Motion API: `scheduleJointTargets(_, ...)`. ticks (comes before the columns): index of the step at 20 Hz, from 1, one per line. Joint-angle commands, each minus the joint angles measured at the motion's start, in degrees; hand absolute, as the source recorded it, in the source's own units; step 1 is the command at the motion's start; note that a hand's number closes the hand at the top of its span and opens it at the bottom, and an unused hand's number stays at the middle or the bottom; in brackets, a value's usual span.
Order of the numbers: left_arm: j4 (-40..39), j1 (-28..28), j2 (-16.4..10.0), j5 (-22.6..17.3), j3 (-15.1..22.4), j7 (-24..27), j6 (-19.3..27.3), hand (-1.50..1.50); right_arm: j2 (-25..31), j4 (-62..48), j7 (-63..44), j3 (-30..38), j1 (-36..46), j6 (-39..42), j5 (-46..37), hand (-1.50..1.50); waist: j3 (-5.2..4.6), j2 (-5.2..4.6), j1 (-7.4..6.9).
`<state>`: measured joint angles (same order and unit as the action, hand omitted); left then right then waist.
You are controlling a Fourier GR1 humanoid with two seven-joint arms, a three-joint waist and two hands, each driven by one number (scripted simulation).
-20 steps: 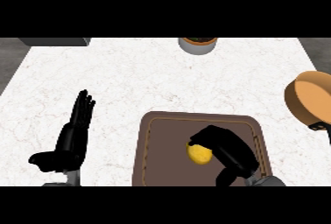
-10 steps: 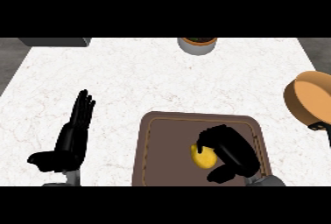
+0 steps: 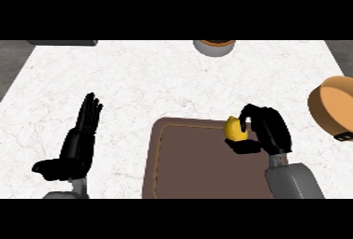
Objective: Pick the lemon from the tray and place it in the pot
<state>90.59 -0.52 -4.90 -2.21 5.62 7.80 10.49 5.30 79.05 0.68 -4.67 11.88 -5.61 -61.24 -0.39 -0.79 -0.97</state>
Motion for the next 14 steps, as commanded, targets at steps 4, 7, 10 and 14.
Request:
scheduleJointTargets(4,-0.91,-2.01,1.07,0.61,1.77,-0.94,-0.28,0.0,0.62,-7.13,-30.57,11.96,20.04,2.17,-10.23,1.5,0.05,-0.34,-2.66)
scheduleJointTargets(7,-1.43,-1.91,1.33,0.77,2.28,-0.7,-0.56,0.0,1.2,-11.23,-39.17,12.66,31.52,1.77,-16.1,1.5,0.18,-0.19,-3.56)
scheduleJointTargets(10,-1.92,-3.62,0.53,0.16,0.75,-1.07,-0.83,0.0,2.44,-17.36,-45.26,12.4,39.15,0.21,-22.4,1.5,0.27,-0.13,-2.88)
scheduleJointTargets(14,-1.05,-3.4,0.08,-0.94,-0.32,-1.45,-1.42,0.0,2.19,-26.85,-53.12,12.77,46.55,-0.17,-27.41,1.5,0.34,0.11,-1.99)
